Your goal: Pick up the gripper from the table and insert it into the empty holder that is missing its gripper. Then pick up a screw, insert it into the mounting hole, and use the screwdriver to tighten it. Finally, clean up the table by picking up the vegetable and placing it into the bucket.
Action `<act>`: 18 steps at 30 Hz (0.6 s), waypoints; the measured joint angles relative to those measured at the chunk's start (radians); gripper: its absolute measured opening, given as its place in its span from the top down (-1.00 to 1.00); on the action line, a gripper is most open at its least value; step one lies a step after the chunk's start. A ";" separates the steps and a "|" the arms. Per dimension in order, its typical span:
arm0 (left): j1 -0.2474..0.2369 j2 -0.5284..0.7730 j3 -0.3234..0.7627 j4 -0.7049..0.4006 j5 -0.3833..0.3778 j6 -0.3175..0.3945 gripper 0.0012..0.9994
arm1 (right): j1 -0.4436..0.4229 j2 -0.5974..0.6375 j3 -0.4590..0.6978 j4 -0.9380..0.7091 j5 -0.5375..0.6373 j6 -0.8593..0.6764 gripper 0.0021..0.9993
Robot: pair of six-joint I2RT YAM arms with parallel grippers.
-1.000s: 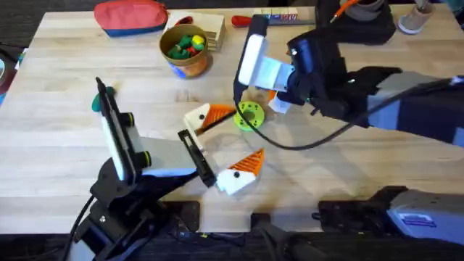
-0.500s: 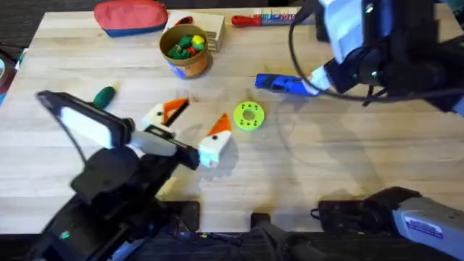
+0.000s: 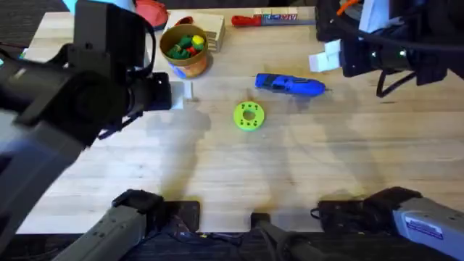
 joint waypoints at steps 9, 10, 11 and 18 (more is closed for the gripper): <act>0.562 0.358 0.102 0.190 0.223 0.255 -0.97 | 0.000 0.000 0.000 -0.088 0.000 0.072 -0.98; 0.599 0.382 0.109 0.222 0.250 0.295 -0.97 | 0.000 0.000 0.000 -0.089 0.000 0.080 -0.98; 0.625 0.401 0.113 0.247 0.270 0.331 -0.97 | 0.000 0.000 0.000 -0.089 0.000 0.088 -0.98; 0.715 0.546 0.116 0.399 0.342 0.566 -0.97 | 0.000 0.000 0.000 -0.089 0.000 0.149 -0.98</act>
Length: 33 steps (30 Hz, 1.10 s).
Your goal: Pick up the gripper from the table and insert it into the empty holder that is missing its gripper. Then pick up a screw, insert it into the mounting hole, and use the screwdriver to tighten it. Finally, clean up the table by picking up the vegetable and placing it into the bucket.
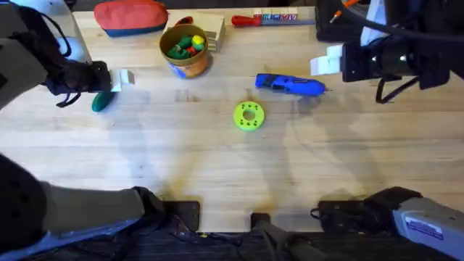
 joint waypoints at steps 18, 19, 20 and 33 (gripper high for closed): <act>0.178 0.172 0.000 0.069 0.100 0.163 0.08 | 0.000 0.000 0.000 0.000 0.000 0.115 -0.98; 0.183 0.172 0.000 0.069 0.109 0.158 0.24 | 0.000 0.000 0.000 0.000 0.000 0.115 -0.98; 0.187 0.172 0.000 0.070 0.116 0.156 0.42 | 0.000 0.000 0.000 0.000 0.000 0.115 -0.98; 0.190 -0.028 0.001 0.149 0.335 0.070 0.94 | 0.000 0.000 0.000 0.000 0.000 0.116 -0.98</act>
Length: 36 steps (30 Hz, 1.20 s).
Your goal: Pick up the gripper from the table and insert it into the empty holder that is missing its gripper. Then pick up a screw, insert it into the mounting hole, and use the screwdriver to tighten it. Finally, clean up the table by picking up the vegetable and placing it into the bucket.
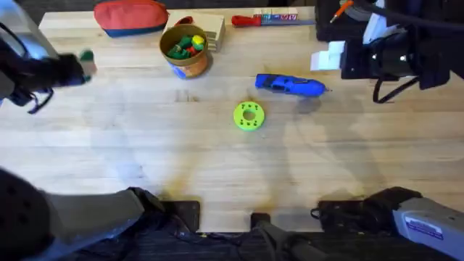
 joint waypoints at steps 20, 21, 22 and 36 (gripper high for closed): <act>-0.612 -0.010 0.005 0.248 0.056 -0.244 0.94 | 0.000 0.000 0.000 0.000 0.000 0.003 -0.98; -0.624 0.008 0.005 0.257 0.047 -0.244 0.94 | 0.000 0.000 0.000 0.000 0.000 0.003 -0.98; -0.633 0.023 0.005 0.262 0.042 -0.244 0.94 | 0.000 0.000 0.000 0.000 0.000 0.003 -0.98; -0.644 0.083 0.005 0.242 -0.053 -0.258 -0.88 | 0.000 0.000 0.000 0.000 0.000 0.003 -0.98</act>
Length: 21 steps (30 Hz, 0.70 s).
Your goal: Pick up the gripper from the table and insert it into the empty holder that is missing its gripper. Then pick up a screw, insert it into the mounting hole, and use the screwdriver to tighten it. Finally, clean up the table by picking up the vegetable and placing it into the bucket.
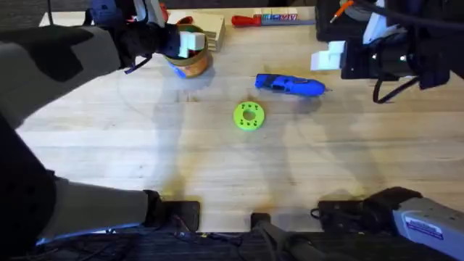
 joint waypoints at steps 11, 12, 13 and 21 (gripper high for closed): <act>0.001 -0.411 0.000 -0.312 -0.109 0.011 -0.98 | 0.000 -0.152 0.141 -0.259 -0.009 -0.024 -0.99; 0.001 -0.462 0.001 -0.381 -0.109 0.022 -0.98 | 0.000 -0.171 0.163 -0.292 -0.021 -0.027 -0.98; 0.001 -0.507 0.001 -0.445 -0.111 0.033 -0.98 | 0.000 -0.189 0.180 -0.320 -0.038 -0.029 -0.98; 0.001 -0.920 0.001 -0.912 -0.112 0.069 -0.98 | 0.000 -0.294 0.207 -0.537 -0.232 -0.032 -0.98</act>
